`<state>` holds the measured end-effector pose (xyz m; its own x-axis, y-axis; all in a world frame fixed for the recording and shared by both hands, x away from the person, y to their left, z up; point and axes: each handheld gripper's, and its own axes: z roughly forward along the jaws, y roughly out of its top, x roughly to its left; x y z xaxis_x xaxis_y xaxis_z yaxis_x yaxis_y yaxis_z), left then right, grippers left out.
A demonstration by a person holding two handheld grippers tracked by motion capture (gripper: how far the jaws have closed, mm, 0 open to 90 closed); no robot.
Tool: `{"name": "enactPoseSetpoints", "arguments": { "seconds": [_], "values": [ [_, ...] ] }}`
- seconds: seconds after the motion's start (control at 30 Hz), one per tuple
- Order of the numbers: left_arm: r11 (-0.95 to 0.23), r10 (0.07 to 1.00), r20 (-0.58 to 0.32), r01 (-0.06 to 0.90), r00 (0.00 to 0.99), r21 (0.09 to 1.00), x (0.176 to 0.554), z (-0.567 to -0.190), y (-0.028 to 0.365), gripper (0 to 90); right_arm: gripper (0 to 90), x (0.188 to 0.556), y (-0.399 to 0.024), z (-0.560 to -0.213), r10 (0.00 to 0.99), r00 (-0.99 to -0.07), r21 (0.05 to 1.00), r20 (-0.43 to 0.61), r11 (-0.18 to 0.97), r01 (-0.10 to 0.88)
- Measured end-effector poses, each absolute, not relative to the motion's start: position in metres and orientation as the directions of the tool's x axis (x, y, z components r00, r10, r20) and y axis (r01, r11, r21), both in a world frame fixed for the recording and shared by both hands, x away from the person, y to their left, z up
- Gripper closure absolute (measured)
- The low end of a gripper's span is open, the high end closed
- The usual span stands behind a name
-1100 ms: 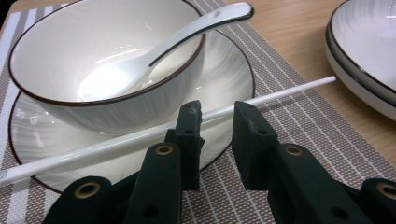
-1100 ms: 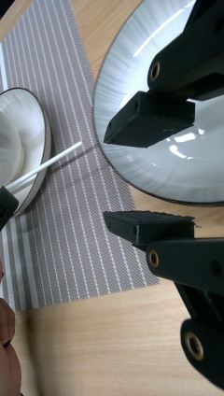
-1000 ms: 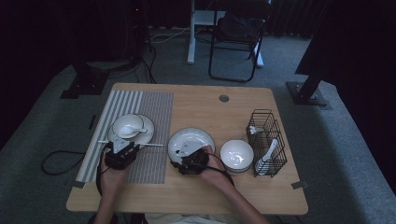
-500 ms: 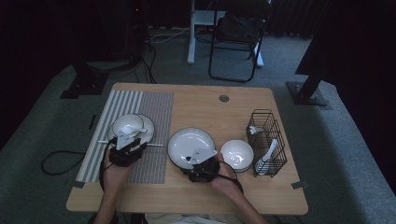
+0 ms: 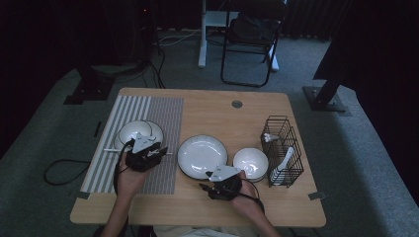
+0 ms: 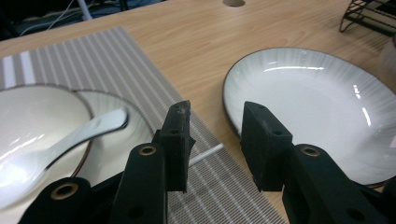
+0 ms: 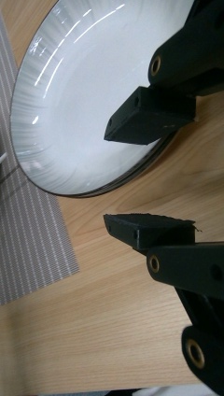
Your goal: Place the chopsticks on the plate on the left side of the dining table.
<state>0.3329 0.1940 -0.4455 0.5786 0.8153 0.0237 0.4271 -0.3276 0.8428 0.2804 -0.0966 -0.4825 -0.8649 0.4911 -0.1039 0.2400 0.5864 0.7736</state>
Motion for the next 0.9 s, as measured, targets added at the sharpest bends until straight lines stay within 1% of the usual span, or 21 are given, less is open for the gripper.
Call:
{"name": "enactPoseSetpoints", "arguments": {
  "seconds": [0.23, 0.57, 0.9],
  "values": [
    [-0.344, 0.790, 0.027, 0.406, 0.613, 0.847, 0.339, -0.439, 0.178, 62.9, 52.7, 0.275, -0.106, -0.493, 0.515, -0.853, 0.777, -0.086, 0.570, 0.266],
    [-0.365, 0.757, 0.040, 0.370, 0.653, 0.855, 0.344, -0.429, 0.158, 62.3, 52.5, 0.267, -0.114, -0.498, 0.536, -0.836, 0.775, -0.118, 0.576, 0.260],
    [-0.409, 0.700, 0.053, 0.339, 0.712, 0.847, 0.352, -0.420, 0.133, 61.5, 52.5, 0.264, -0.124, -0.504, 0.561, -0.821, 0.775, -0.104, 0.563, 0.286]
  ]
}}
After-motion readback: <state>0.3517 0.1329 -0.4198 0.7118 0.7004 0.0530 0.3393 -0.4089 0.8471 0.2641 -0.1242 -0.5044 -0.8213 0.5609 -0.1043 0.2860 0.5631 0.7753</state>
